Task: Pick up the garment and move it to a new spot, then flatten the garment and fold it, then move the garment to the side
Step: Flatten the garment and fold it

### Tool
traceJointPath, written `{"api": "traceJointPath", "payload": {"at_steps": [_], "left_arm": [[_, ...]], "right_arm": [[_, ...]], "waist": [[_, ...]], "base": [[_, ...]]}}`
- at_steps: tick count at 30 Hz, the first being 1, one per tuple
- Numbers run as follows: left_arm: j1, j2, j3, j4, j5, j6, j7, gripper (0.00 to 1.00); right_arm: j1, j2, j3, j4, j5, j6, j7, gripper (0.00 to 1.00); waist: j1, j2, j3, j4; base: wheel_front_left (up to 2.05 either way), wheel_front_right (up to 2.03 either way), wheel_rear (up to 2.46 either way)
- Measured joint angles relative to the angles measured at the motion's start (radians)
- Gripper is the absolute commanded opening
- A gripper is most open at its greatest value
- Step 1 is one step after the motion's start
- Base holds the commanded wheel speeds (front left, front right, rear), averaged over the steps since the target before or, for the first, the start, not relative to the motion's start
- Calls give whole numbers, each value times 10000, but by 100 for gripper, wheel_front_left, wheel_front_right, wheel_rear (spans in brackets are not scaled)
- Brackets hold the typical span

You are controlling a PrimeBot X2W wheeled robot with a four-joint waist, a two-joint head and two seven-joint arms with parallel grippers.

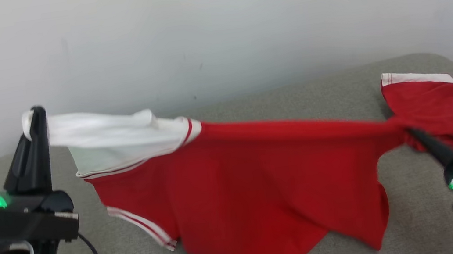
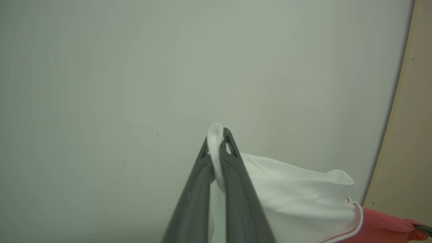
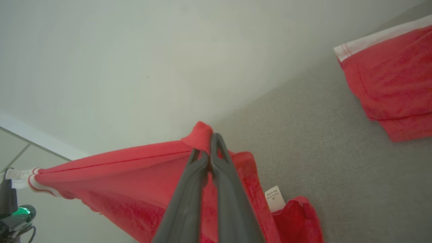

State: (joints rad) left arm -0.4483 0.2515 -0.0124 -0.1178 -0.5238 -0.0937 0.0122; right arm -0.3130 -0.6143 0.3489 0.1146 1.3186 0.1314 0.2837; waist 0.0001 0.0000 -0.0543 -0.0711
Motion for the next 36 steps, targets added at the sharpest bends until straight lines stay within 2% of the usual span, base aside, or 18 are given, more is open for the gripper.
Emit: {"api": "traceJointPath", "payload": {"at_steps": [3, 4, 5, 7, 9, 11, 12, 13, 14, 15, 16, 21, 23, 24, 29, 34, 35, 36], "left_arm": [[456, -10, 79, 67, -142, -15, -134, 0], [616, -25, 67, 69, -188, -17, -150, 0], [800, -38, 69, 86, -245, -19, -180, 0], [1200, -21, 144, 134, -247, -12, -284, 0], [1600, -21, 291, 188, -247, 52, -443, 0], [2186, -29, 500, 184, -307, 123, -681, 0], [2365, -42, 604, 173, -343, 178, -773, 0], [2527, -4, 755, 167, -391, 245, -842, 0], [2696, 27, 871, 151, -401, 268, -897, 0], [2866, 2, 961, 113, -439, 320, -963, 0], [3043, -23, 1047, 77, -453, 357, -1020, 0], [3591, -61, 1384, -128, -660, 466, -1231, 0], [3604, -115, 1377, -268, -838, 351, -1281, 0], [3604, -148, 1350, -343, -1009, 313, -1285, 0], [3545, -280, 1099, -731, -1367, 71, -1281, 0], [3336, -228, 938, -819, -1373, 12, -1308, 0], [3336, -228, 938, -819, -1373, 12, -1308, 0], [3270, -234, 886, -815, -1369, -2, -1340, 0]], "right_arm": [[651, 318, 128, 299, 800, 0, 280, 0], [856, 405, 142, 441, 1037, 0, 345, 14], [1035, 508, 155, 594, 1285, 0, 439, 40], [1322, 704, 207, 813, 1572, 0, 481, 41], [1503, 842, 224, 1039, 1674, 0, 353, 47], [1802, 1085, 238, 1212, 1820, 2, 125, 66], [1874, 1170, 207, 1235, 1871, -6, -33, 64], [1994, 1172, 148, 1239, 1896, -12, -144, 69], [2083, 1174, 102, 1204, 1935, -12, -253, 47], [2167, 1223, 38, 1112, 2000, -12, -387, 32], [2228, 1292, -19, 1032, 2142, -12, -464, 2], [2629, 1074, -10, 761, 2029, -12, -644, 0], [2620, 1032, 161, 349, 1584, -12, -940, 61], [2594, 1016, 307, 113, 1275, -12, -1162, 100], [2412, 771, 1670, -934, -750, -12, -2270, 100], [2032, 909, 3772, -1724, -1770, -10, -2535, 100], [2032, 909, 3772, -1724, -1770, -10, -2535, 100], [1897, 917, 4219, -1664, -2102, -10, -2539, 100]], "waist": [[0, 0, 178, 28], [0, 0, 232, 41], [0, 0, 287, 55], [0, 0, 387, 79], [0, 0, 474, 102], [0, 0, 551, 145], [0, 0, 563, 163], [0, 0, 573, 181], [0, 0, 579, 199], [-1, 0, 585, 215], [0, 0, 591, 224], [0, 0, 635, 324], [0, 0, 661, 386], [0, 0, 676, 421], [-1, 0, 806, 589], [0, 0, 1026, 723], [0, 0, 1026, 723], [0, 0, 1077, 744]], "base": [[0, 0, 0], [0, 0, 0], [0, 0, 0], [0, 0, 0], [0, 0, 0], [0, 0, 0], [0, 0, 0], [0, 0, 0], [0, 0, 0], [0, 0, 0], [0, 0, 0], [0, 0, 0], [0, 0, 0], [0, 0, 0], [0, 0, 0], [0, 0, 0], [0, 0, 0], [0, 0, 0]]}}
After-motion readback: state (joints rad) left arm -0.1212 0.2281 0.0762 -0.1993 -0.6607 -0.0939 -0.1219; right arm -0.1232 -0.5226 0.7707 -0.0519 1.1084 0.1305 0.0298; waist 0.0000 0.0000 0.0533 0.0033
